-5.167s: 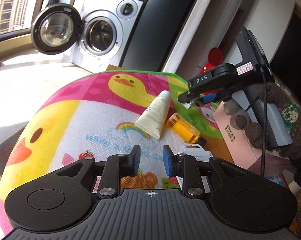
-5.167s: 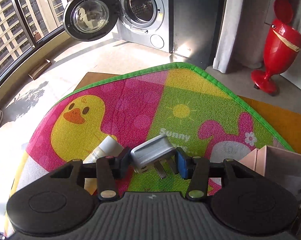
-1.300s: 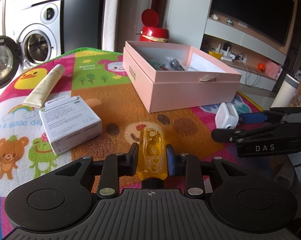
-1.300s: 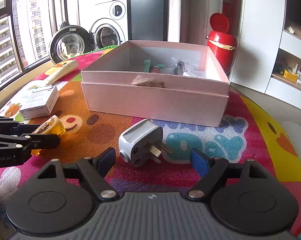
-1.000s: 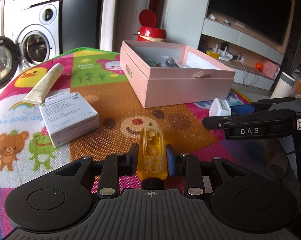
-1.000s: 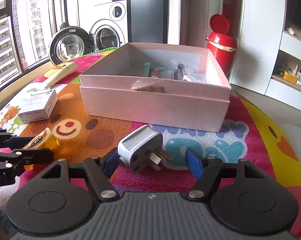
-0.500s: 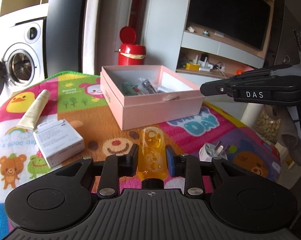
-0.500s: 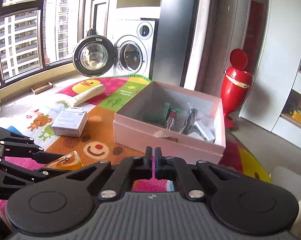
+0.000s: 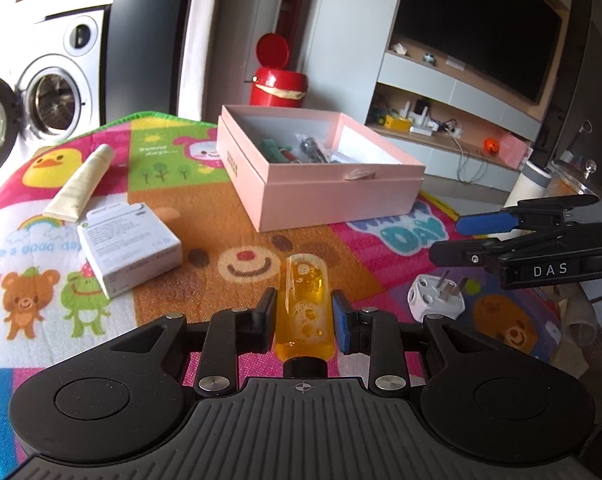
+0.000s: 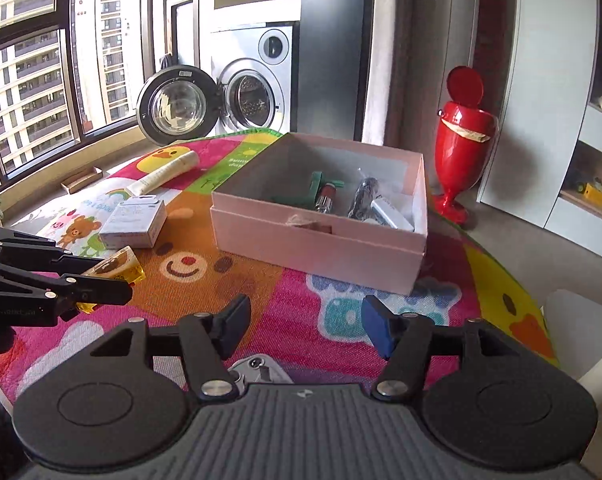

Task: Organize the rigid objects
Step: 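Carry both items over the pink box and release them inside, then grasp the white lotion tube with the left gripper, then grasp the white boxed cable package with the right gripper while left holds the tube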

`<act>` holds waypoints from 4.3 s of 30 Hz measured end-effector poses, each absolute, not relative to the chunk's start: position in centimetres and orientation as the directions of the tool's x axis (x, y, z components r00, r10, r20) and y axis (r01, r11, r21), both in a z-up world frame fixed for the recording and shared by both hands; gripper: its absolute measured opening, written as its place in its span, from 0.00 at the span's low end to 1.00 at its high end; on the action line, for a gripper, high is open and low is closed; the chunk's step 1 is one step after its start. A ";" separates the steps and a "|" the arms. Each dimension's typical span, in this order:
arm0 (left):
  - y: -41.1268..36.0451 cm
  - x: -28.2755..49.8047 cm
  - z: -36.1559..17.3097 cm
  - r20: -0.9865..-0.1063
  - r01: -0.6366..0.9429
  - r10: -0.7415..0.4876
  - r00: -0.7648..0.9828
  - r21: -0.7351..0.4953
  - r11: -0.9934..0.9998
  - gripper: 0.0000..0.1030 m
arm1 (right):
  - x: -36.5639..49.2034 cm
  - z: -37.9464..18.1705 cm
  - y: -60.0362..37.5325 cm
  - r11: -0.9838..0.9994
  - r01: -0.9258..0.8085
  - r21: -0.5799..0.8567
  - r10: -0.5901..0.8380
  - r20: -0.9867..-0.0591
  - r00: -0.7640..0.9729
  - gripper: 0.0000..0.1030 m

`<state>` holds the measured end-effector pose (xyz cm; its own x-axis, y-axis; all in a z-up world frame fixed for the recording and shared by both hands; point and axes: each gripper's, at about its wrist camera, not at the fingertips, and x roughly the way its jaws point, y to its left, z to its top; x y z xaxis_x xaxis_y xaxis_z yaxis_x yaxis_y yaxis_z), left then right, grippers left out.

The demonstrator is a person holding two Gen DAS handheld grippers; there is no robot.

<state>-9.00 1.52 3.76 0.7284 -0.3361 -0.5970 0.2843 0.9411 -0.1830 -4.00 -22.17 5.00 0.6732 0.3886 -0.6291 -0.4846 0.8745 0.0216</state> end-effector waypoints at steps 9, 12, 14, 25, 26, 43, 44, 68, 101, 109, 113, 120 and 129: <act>0.5 -10.0 2.6 -0.633 0.320 -0.347 0.691 -0.162 0.933 0.31 | -5.0 1.3 -20.9 0.863 -0.506 0.008 0.365 -0.702 0.611 0.54; 0.2 -10.2 2.6 -0.639 0.336 -0.353 0.683 -0.154 0.929 0.31 | -5.7 1.5 -20.7 0.850 -0.525 -0.030 0.357 -0.700 0.619 0.47; 0.0 -10.3 2.8 -0.634 0.345 -0.360 0.685 -0.153 0.926 0.31 | -6.0 1.9 -20.7 0.844 -0.535 -0.040 0.362 -0.694 0.623 0.47; -0.2 -0.7 15.5 -0.394 0.376 -0.367 0.842 -0.057 0.925 0.31 | 0.2 14.5 -21.3 0.876 -0.458 -0.151 0.373 -0.390 0.842 0.47; -0.3 0.9 16.4 -0.383 0.365 -0.355 0.852 -0.049 0.930 0.31 | 1.5 15.0 -21.1 0.883 -0.443 -0.156 0.360 -0.380 0.852 0.47; -1.1 14.3 8.2 -0.567 0.279 -0.382 0.730 -0.263 0.923 0.31 | 12.7 6.8 -20.2 0.917 -0.397 -0.027 0.291 -0.636 0.714 0.55; -0.5 13.8 8.4 -0.554 0.275 -0.384 0.739 -0.273 0.922 0.31 | 12.5 6.8 -20.4 0.918 -0.396 -0.025 0.291 -0.635 0.715 0.58; 17.5 12.9 3.6 -0.679 -0.111 -0.059 0.732 -0.203 0.973 0.38 | 2.1 7.9 -7.4 0.711 -0.701 -0.051 0.530 -0.616 0.582 0.63; 16.1 -6.0 2.9 -0.650 -0.115 -0.051 0.759 -0.211 0.971 0.28 | 4.1 3.2 -0.9 0.708 -0.692 0.139 0.557 -0.713 0.427 0.69; 15.4 -6.0 2.9 -0.649 -0.113 -0.029 0.760 -0.176 0.978 0.30 | 0.1 3.5 -5.7 0.709 -0.703 0.060 0.520 -0.718 0.463 0.69; 13.6 -6.1 2.9 -0.651 -0.030 -0.063 0.756 -0.131 0.991 0.39 | -1.8 3.0 -8.1 0.727 -0.686 0.022 0.495 -0.709 0.502 0.69; 11.0 -5.9 2.9 -0.665 0.047 -0.091 0.741 -0.083 0.995 0.53 | -3.9 1.4 -10.0 0.744 -0.668 0.026 0.498 -0.688 0.527 0.82; 12.7 -3.6 3.0 -0.668 -0.095 -0.053 0.742 -0.184 0.978 0.38 | -4.2 0.9 -9.3 0.723 -0.690 0.017 0.504 -0.697 0.511 1.00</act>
<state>-3.62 12.69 3.04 0.7423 -0.0534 -0.6679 -0.0949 0.9784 -0.1837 -4.18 -9.28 0.89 0.5110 0.5036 -0.6966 -0.6903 0.7234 0.0166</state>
